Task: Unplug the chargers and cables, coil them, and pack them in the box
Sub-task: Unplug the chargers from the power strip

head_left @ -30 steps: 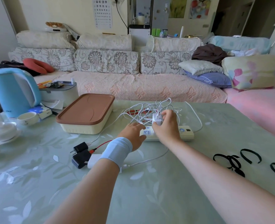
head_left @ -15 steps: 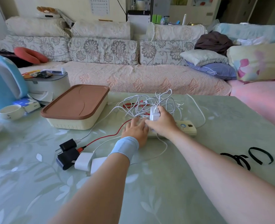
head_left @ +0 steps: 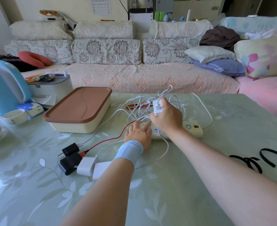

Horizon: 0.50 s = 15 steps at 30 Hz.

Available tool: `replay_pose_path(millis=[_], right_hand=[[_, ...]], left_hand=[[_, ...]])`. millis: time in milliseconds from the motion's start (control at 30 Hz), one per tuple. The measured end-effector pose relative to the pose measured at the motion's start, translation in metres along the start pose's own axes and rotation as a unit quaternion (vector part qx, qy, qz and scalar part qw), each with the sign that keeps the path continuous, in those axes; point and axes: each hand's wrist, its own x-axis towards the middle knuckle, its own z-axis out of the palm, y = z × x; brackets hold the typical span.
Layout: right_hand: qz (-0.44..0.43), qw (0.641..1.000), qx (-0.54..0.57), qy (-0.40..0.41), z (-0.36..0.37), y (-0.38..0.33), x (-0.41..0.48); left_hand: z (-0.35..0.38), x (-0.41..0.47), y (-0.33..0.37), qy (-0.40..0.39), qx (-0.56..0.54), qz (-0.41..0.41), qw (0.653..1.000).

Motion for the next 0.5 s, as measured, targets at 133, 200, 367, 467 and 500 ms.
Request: replay_pose_path(millis=[133,200,367,467,500], right_hand=[[-0.038,0.999,0.030,0.015,-0.013,-0.019,0.008],[0.057,0.993,0.060,-0.079,-0.020,-0.025,0.014],[0.155,0.954,0.202,-0.156,-0.033,-0.018,0.013],[0.178,0.944,0.241,-0.141,-0.047,-0.022,0.008],[0.172,0.943,0.249,-0.138,-0.052,-0.024,0.005]], left_hand=[[-0.002,0.000,0.001,-0.018,-0.009,-0.004,1.000],[-0.006,-0.002,0.001,-0.030,-0.002,0.001,1.000],[-0.019,-0.012,0.004,0.036,-0.002,0.010,0.999],[-0.032,-0.029,0.010,0.112,0.009,0.061,0.992],[-0.036,-0.036,0.011,0.108,-0.004,0.087,0.990]])
